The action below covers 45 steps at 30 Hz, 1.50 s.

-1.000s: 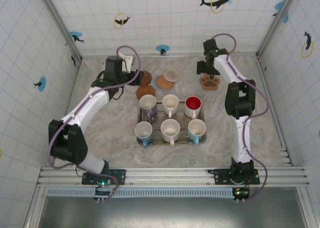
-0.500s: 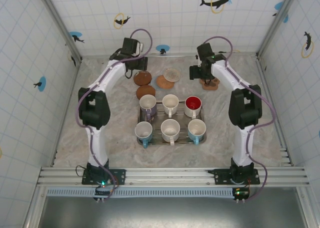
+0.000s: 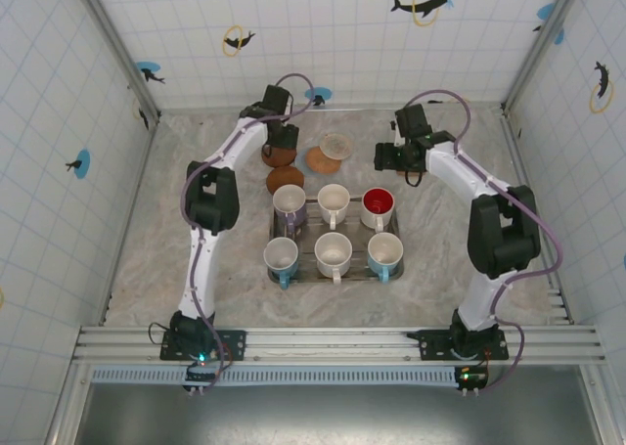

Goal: Place the cup by the coaster

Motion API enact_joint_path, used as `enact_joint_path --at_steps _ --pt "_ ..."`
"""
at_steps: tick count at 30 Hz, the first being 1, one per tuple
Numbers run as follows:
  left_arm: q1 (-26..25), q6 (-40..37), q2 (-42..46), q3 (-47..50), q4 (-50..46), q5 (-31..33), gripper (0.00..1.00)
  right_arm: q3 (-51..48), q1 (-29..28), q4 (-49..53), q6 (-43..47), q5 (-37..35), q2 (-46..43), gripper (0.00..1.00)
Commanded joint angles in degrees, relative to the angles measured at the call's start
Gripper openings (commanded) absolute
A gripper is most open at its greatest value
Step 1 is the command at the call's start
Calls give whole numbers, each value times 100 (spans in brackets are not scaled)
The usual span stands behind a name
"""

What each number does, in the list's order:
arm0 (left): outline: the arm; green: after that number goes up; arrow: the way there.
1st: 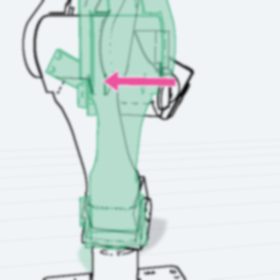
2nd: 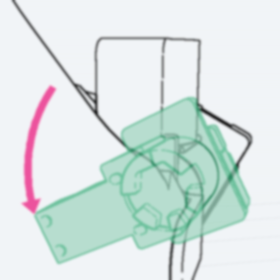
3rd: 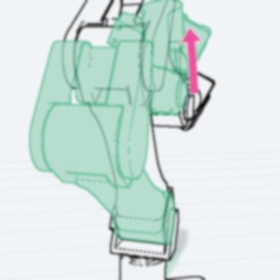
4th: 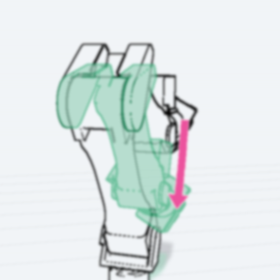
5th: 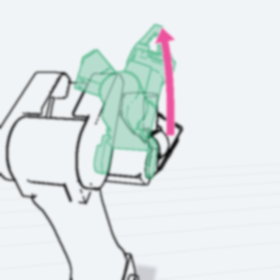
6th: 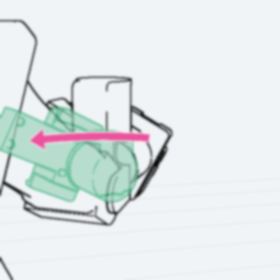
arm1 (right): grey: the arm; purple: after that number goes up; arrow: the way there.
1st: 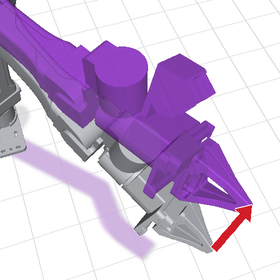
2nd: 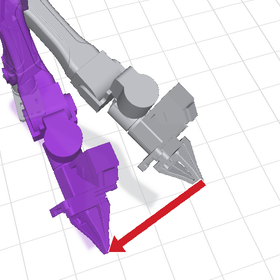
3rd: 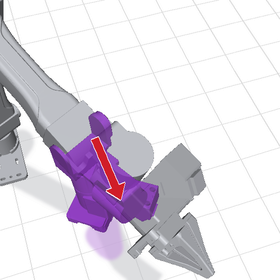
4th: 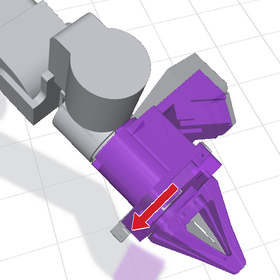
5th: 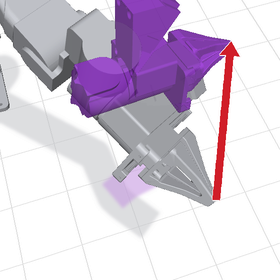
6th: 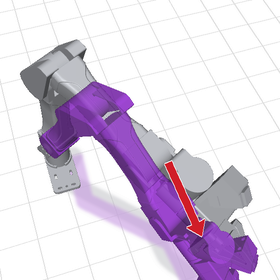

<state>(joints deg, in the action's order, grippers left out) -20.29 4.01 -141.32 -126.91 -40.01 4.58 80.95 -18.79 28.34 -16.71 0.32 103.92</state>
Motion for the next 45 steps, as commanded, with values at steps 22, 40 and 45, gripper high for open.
enact_joint_path --at_steps 22,40,45 --pt "-156 720 -860 -404 464 675 75 -938 73 -557 -260 105 -871 84" --pt "-37 616 -584 204 19 1247 75 -921 67 -619 -342 188 -838 84" --pt "48 559 -444 408 -42 1278 75 -874 59 -583 -345 197 -856 84"
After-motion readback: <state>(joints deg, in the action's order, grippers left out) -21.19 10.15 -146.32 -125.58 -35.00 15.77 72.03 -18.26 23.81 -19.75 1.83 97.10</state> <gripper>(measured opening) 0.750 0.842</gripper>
